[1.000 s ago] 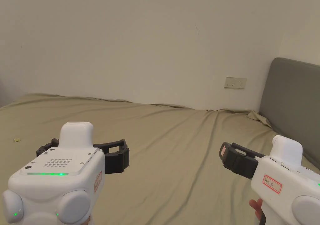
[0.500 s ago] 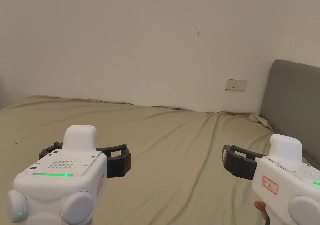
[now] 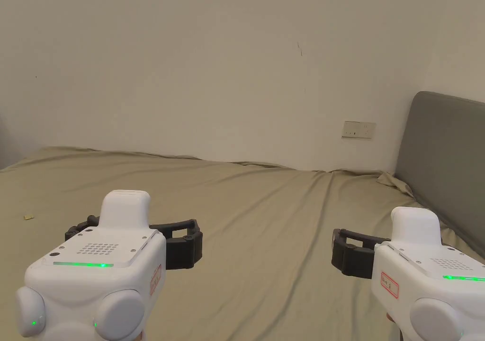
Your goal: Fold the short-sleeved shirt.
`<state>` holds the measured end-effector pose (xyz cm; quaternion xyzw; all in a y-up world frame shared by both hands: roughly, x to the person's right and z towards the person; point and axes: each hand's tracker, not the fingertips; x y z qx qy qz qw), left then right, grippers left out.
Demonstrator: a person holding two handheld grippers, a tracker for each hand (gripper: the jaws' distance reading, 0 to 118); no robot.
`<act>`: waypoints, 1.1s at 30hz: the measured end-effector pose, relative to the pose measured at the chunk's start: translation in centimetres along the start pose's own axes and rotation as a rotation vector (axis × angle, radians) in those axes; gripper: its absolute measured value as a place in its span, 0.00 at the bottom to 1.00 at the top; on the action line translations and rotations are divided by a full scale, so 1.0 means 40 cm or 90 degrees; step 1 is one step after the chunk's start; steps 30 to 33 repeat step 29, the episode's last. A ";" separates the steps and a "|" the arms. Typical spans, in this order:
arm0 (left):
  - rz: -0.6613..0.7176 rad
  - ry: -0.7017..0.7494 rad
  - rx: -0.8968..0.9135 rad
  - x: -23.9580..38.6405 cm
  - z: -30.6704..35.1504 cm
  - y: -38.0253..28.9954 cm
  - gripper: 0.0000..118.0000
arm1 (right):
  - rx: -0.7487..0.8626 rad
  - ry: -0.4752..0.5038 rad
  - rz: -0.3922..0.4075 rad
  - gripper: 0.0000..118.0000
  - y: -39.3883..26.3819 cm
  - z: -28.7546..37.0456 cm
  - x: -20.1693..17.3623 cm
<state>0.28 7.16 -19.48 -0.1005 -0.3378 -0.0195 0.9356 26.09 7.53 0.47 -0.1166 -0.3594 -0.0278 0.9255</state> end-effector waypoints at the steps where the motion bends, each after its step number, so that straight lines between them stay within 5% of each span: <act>1: -0.002 0.000 0.000 0.000 0.001 -0.001 1.00 | 0.002 0.001 -0.004 1.00 -0.002 0.001 0.001; 5: 0.000 0.000 -0.005 -0.002 0.000 -0.002 1.00 | 0.002 0.031 -0.052 1.00 -0.002 0.005 0.021; 14: 0.003 0.005 0.005 -0.003 0.004 -0.002 1.00 | 0.051 0.041 -0.055 1.00 -0.018 0.024 0.037; 17: 0.002 0.002 0.004 0.000 0.004 -0.004 1.00 | 0.074 0.036 -0.036 1.00 -0.023 0.027 0.029; 21: 0.009 0.003 0.014 0.002 0.009 -0.010 1.00 | 0.101 -0.028 0.067 1.00 -0.033 0.023 -0.008; 33: 0.009 -0.009 0.015 0.003 0.009 -0.014 1.00 | 0.121 0.028 0.048 1.00 -0.043 0.031 -0.020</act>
